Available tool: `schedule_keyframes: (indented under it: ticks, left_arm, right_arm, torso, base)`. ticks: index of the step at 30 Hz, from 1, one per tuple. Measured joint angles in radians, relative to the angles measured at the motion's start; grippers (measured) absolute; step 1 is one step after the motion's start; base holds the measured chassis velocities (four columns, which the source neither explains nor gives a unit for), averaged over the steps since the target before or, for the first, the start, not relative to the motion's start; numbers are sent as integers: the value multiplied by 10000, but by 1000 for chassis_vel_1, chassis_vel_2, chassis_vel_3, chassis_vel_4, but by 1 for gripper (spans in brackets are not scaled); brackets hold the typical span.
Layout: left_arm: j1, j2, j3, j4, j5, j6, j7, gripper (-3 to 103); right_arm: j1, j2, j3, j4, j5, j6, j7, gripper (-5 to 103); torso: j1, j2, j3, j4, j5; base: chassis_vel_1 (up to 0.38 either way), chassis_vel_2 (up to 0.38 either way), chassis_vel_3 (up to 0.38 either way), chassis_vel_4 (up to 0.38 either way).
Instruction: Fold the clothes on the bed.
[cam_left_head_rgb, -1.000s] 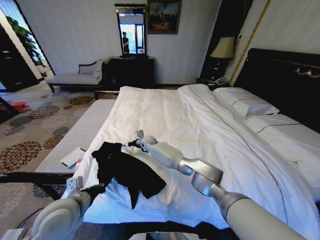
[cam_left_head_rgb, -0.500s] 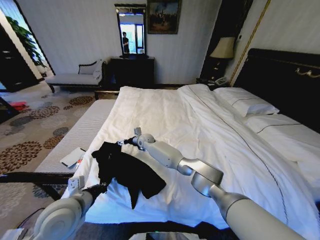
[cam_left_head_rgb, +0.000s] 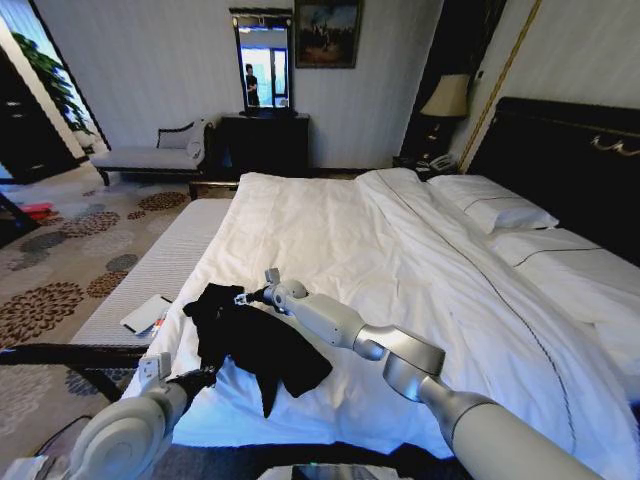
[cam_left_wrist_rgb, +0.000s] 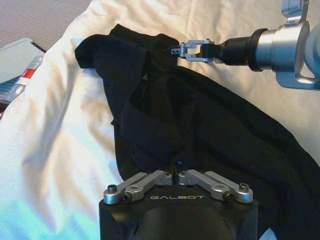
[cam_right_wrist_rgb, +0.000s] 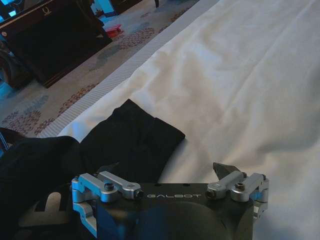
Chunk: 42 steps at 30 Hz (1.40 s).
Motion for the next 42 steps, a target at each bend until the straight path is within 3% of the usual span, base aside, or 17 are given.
schedule_keyframes:
  ticks: [16,38,40,42]
  left_arm:
    - [539,-213,11,3,163,-12,-13,0]
    - [377,-186,144,4,214,-37,-9,0]
    - [404,-211,135,3,220,-37,-8,0]
    - [402,-215,139,4,224,-37,-7,0]
  right_arm:
    - [-53,0,-86,467,134,131,-42,100]
    - [-272,-1,-456,386,162,86,-55,103]
    - [-346,0,-503,391,157,112,-52,94]
    - [-365,0,-511,396,153,129,-52,94]
  torso:
    - [0,0,0,3,0]
    - [0,0,0,-1,0]
    - [-1,0,0,0,0]
    - [-1,0,0,0,0]
  base:
    - [0,0,0,0]
    - [0,0,0,0]
    - [0,0,0,0]
    - [0,0,0,0]
